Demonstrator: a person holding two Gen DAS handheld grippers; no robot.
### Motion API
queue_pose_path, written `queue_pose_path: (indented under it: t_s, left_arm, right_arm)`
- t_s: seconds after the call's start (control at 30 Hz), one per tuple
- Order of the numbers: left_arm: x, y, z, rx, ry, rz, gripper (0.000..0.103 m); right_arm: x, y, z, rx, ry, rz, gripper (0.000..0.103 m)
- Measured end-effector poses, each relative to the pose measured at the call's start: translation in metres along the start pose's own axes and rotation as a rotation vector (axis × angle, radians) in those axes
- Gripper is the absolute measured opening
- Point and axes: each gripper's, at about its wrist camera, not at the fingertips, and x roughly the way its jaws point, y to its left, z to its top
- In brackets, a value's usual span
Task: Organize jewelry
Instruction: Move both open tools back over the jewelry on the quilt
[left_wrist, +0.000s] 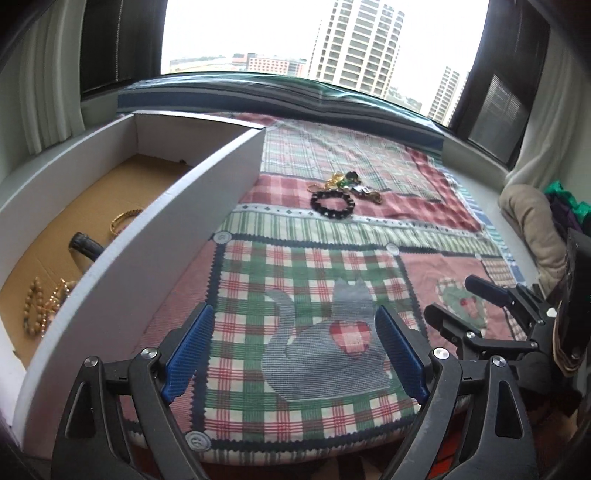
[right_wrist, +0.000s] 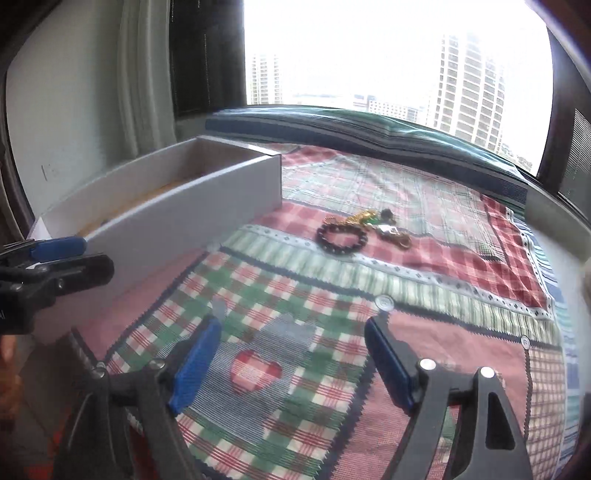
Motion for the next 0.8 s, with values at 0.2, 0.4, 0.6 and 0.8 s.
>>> queue_pose_path:
  t_s: [0.2,0.4,0.6,0.8]
  left_arm:
    - [0.028,-0.037,-0.021,0.057,0.062,-0.017,0.090]
    - [0.034,-0.044,-0.027,0.103,0.069,0.038,0.090]
    - [0.034,-0.037,-0.028,0.078,0.065,0.062,0.090]
    - [0.036,-0.029,-0.029,0.060,0.072,0.082,0.090]
  right_arm:
    - [-0.014,-0.060,-0.046,0.154,0.029,-0.152,0.082]
    - [-0.030,-0.070,-0.073,0.220,0.014,-0.130,0.082]
    - [-0.024,-0.056,-0.070,0.179,0.062,-0.067,0.082]
    - [-0.018,-0.045,-0.070,0.159,0.092,-0.047,0.082]
